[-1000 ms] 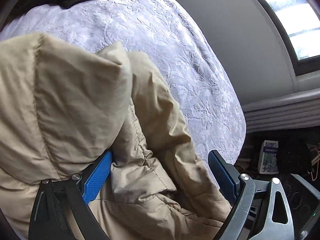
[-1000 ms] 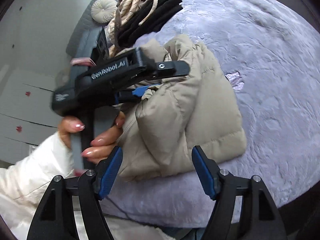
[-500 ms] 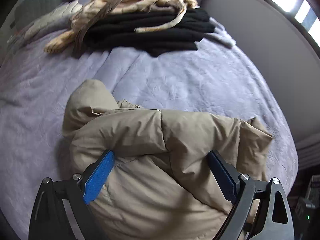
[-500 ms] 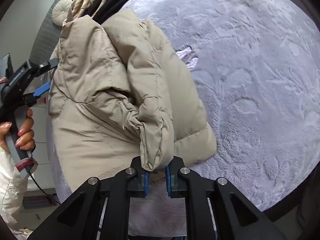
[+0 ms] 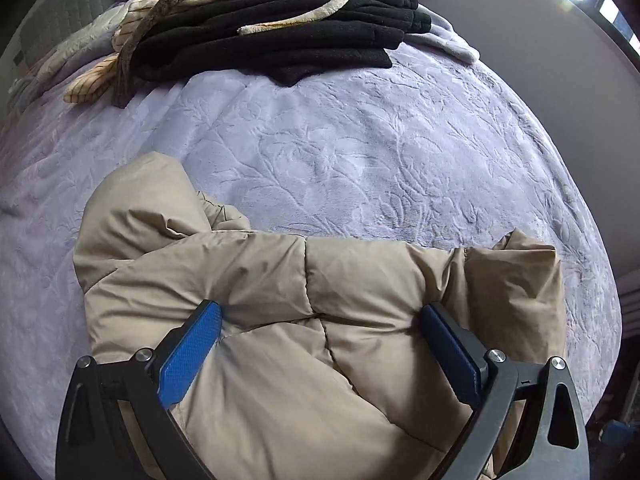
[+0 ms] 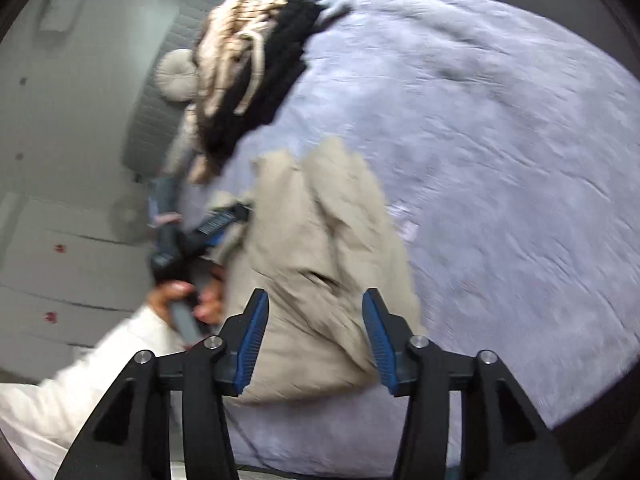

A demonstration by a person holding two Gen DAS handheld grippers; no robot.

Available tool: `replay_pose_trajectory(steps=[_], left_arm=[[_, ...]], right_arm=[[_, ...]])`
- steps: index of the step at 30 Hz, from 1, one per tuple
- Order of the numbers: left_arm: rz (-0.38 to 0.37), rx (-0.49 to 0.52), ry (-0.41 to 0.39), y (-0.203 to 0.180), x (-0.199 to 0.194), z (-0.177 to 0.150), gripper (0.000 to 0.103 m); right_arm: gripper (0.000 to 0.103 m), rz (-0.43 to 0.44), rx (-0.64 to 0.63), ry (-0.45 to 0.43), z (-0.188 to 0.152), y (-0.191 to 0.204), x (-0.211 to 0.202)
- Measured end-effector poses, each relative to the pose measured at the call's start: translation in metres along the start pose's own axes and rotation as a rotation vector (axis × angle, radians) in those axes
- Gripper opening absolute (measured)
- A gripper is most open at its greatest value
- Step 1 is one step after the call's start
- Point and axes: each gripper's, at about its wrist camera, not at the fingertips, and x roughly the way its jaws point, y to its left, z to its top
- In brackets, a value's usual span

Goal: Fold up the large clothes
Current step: 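Fold the lifted bundle over with the right tool while the left tool presses the jacket, then open both tools and withdraw from the folded beige jacket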

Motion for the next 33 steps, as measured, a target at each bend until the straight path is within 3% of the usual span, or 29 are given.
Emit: replay_pose_trajectory(steps=[1, 3, 6, 7, 8, 10, 11, 14, 16, 20, 24, 27, 29, 32, 33], left_arm=[[0.001, -0.001, 0.001, 0.001, 0.0, 0.0, 0.099], [0.002, -0.007, 0.005, 0.001, 0.0, 0.001, 0.099], [0.001, -0.019, 0.005, 0.005, -0.003, 0.001, 0.099], [0.003, -0.026, 0.007, 0.006, -0.004, 0.002, 0.099], [0.005, -0.04, 0.01, 0.008, -0.006, 0.002, 0.099], [-0.004, -0.081, 0.01, 0.009, -0.013, 0.004, 0.099], [-0.014, -0.091, 0.007, 0.007, -0.015, 0.005, 0.099], [-0.003, -0.072, 0.002, -0.011, -0.013, 0.009, 0.099], [0.043, -0.037, 0.002, -0.03, -0.003, 0.009, 0.099], [0.11, 0.011, 0.019, -0.048, 0.017, 0.006, 0.099], [0.102, 0.003, 0.021, -0.044, 0.016, 0.006, 0.099], [0.099, -0.002, 0.021, -0.04, 0.016, 0.006, 0.099], [0.106, 0.001, 0.021, -0.042, 0.015, 0.006, 0.099], [0.115, -0.006, 0.023, -0.04, 0.008, 0.005, 0.099], [0.119, -0.011, 0.026, -0.039, 0.003, 0.004, 0.099]], right_arm=[[0.054, 0.041, 0.009, 0.049, 0.012, -0.003, 0.02], [0.054, 0.023, 0.039, 0.141, 0.029, -0.015, 0.064], [0.054, 0.025, 0.085, 0.233, 0.033, -0.033, 0.1], [0.04, 0.046, 0.091, 0.236, 0.035, -0.032, 0.102], [0.014, 0.078, 0.082, 0.229, 0.036, -0.028, 0.102], [0.008, 0.09, 0.012, 0.2, 0.035, -0.012, 0.089], [0.007, 0.048, -0.052, 0.191, 0.033, -0.002, 0.082], [0.006, -0.249, -0.253, 0.203, 0.023, 0.001, 0.085], [0.0, -0.343, -0.25, 0.235, 0.021, -0.016, 0.09], [0.0, -0.3, -0.108, 0.221, 0.021, -0.047, 0.092], [0.0, -0.283, -0.067, 0.131, 0.022, -0.041, 0.065], [0.004, -0.156, -0.08, 0.046, 0.024, -0.019, 0.031], [0.004, -0.074, -0.145, 0.058, 0.025, 0.006, 0.024], [0.004, -0.152, -0.249, 0.143, 0.019, 0.034, 0.052], [0.004, -0.236, -0.286, 0.198, 0.013, 0.033, 0.071]])
